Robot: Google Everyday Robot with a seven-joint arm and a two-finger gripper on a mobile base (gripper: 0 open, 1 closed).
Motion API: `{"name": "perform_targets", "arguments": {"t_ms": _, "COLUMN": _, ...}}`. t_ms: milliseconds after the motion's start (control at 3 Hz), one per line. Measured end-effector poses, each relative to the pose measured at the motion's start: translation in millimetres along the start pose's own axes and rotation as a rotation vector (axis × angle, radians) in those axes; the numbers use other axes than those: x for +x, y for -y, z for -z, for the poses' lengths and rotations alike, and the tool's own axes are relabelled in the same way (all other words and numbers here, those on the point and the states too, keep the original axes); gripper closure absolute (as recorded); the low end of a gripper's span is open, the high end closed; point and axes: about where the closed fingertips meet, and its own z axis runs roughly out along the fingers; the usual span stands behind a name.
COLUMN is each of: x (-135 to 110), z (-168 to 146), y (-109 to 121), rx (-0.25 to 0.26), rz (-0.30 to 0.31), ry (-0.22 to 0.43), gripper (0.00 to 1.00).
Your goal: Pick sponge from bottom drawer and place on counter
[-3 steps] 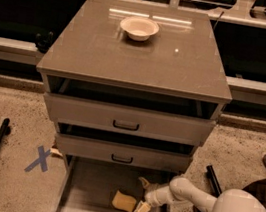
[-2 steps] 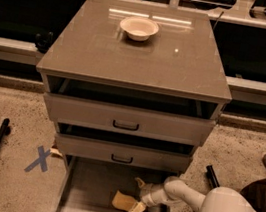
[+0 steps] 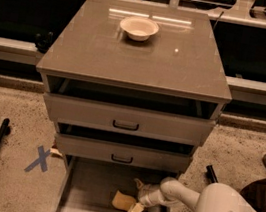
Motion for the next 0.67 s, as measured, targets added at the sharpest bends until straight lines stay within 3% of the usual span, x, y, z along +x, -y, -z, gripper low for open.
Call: {"name": "perform_targets", "arguments": {"t_ms": 667, "x": 30.0, "z": -31.8, "y": 7.1, "rx": -0.002, "rz": -0.008, "ry": -0.032, "gripper": 0.00}}
